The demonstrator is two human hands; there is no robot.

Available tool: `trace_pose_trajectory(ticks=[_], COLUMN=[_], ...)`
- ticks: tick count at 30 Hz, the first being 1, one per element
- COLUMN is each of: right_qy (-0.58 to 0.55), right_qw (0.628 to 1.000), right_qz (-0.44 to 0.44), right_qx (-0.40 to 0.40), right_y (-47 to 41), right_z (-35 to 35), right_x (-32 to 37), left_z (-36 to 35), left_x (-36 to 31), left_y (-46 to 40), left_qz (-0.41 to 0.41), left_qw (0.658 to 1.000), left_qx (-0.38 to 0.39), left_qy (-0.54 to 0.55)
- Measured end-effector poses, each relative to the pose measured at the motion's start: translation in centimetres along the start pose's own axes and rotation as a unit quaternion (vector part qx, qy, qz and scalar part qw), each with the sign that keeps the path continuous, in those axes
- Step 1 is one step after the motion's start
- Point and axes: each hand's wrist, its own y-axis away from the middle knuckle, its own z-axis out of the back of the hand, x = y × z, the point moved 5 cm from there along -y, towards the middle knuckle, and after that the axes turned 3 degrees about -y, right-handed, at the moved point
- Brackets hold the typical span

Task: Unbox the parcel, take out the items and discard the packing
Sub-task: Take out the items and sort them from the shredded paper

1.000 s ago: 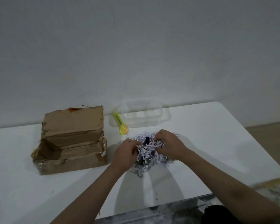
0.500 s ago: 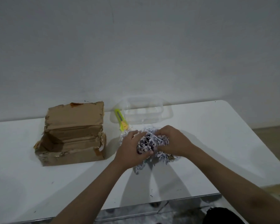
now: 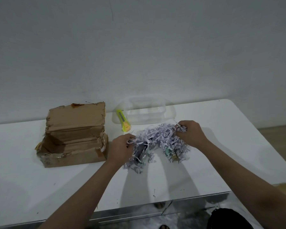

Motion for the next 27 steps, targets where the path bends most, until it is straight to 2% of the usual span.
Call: trace_pose_trajectory(ticks=[3,7,9,11,13,15,16,18,20,24,27], right_qy=[-0.009,0.034,0.04,0.025,-0.012,-0.049,-0.05,-0.035,0.013,0.044,0.078], right_qw=[0.999,0.995,0.993,0.995,0.999,0.989,0.983,0.979,0.983,0.998,0.996], right_qz=[-0.038,-0.075,-0.09,-0.085,-0.018,0.099,0.151,0.199,0.18,0.026,-0.024], right_qx=[-0.018,0.048,0.067,0.052,-0.028,-0.097,-0.094,-0.017,0.027,-0.025,-0.021], right_y=[-0.4,-0.5,-0.3,0.3,1.6,3.6,4.6,6.0,6.3,5.2,4.6], right_z=[0.6,-0.1,-0.3,-0.1,0.4,0.4,-0.4,-2.9,-4.9,-5.2,-5.4], right_x=[-1.0,-2.2,-2.5,-1.9,-0.4,2.1,3.0,3.8,2.8,0.0,0.0], left_z=[0.2,-0.2,-0.1,0.2,0.3,-0.2,-0.8,-2.1,-3.1,-3.3,-3.3], left_x=[0.5,0.6,0.1,-0.8,-1.9,-2.6,-2.7,-2.4,-1.7,-0.8,-0.4], left_y=[-0.3,-0.3,0.1,0.7,1.6,2.4,2.6,2.9,2.9,3.0,3.1], left_qz=[0.004,-0.007,-0.015,-0.061,-0.131,-0.177,-0.183,-0.174,-0.153,-0.123,-0.115], left_qw=[1.0,0.999,0.999,0.995,0.987,0.982,0.982,0.985,0.988,0.992,0.993], left_qx=[0.004,0.015,-0.007,-0.051,-0.082,-0.06,-0.037,0.002,0.019,0.02,0.031], left_qy=[-0.006,-0.051,-0.052,-0.065,-0.047,0.001,0.015,0.009,-0.014,0.006,0.022])
